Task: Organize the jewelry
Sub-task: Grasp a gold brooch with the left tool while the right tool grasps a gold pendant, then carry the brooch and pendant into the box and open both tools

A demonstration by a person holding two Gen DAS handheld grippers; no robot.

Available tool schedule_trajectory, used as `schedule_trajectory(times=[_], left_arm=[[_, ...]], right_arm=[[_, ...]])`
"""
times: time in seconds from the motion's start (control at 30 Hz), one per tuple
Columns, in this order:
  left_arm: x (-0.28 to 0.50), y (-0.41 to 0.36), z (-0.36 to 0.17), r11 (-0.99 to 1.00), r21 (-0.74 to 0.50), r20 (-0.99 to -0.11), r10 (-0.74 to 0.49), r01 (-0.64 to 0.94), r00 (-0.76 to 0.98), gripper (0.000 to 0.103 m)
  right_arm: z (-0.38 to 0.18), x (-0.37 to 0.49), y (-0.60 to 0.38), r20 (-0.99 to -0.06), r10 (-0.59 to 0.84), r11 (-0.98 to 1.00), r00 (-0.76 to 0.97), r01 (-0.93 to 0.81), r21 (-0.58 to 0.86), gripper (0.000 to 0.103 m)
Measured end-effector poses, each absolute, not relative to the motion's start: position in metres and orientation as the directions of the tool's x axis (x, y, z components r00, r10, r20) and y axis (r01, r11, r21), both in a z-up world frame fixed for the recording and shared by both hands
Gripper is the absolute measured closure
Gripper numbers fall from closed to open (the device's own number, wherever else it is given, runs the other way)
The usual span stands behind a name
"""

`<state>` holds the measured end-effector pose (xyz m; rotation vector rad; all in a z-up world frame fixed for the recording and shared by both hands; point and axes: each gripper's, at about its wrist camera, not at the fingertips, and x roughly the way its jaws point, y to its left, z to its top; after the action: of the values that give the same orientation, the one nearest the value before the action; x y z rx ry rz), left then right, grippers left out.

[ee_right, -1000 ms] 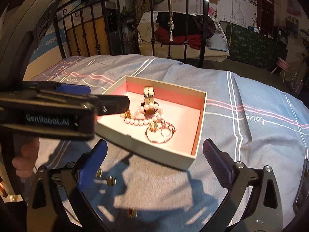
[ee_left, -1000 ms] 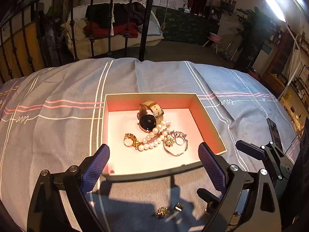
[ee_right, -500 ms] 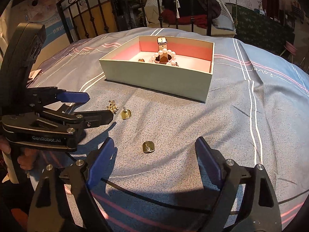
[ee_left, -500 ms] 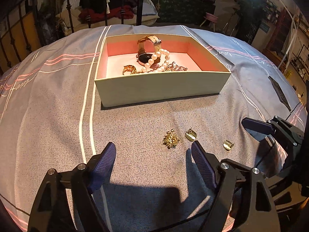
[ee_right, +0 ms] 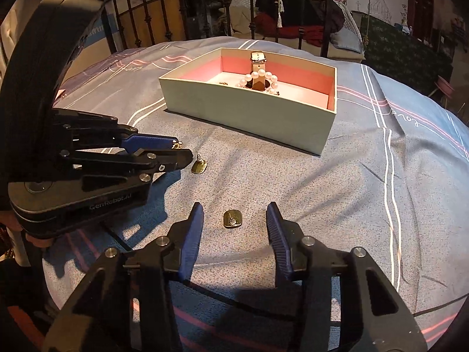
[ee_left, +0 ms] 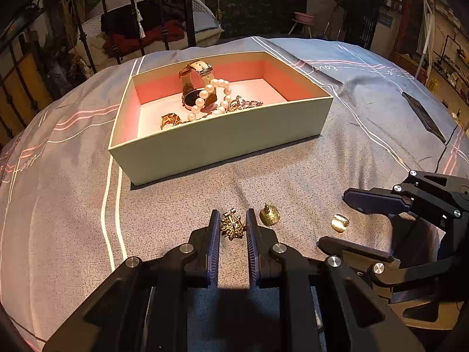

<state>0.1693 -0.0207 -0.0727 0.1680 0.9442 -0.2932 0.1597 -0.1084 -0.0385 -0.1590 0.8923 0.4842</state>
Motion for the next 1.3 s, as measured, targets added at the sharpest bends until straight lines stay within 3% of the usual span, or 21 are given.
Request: schedule_trajectory(times=[0.2,0.27,0.37,0.93,1.3], left_arm=[[0.169,-0.018,-0.072,0.953,-0.015,-0.818,-0.185,0.302,0.544,0.085],[0.169,-0.019,-0.072,0.955,-0.013,-0.819,-0.181,0.297,0.545,0.085],[0.169,-0.018,-0.071,0.957,-0.020,-0.820,-0.182,0.291,0.542,0.086],[0.162,-0.006,-0.058,0.960,-0.088,-0.810,-0.224,0.265,0.542,0.086],[0.203,-0.003,-0.020,0.968,-0.118,-0.767,-0.231,0.223,0.598,0.085]], right_arm=[[-0.038,0.160,-0.110,-0.777,0.334,0.883,0.534,-0.466,0.059,0.065],[-0.037,0.159,-0.110,-0.773,0.336,0.883,0.538,-0.465,0.061,0.080],[-0.037,0.157,-0.112,-0.770,0.339,0.885,0.541,-0.460,0.067,0.088],[-0.025,0.151,-0.120,-0.717,0.398,0.884,0.572,-0.450,0.131,0.090],[0.014,0.204,-0.107,-0.673,0.408,0.883,0.618,-0.455,0.118,0.090]])
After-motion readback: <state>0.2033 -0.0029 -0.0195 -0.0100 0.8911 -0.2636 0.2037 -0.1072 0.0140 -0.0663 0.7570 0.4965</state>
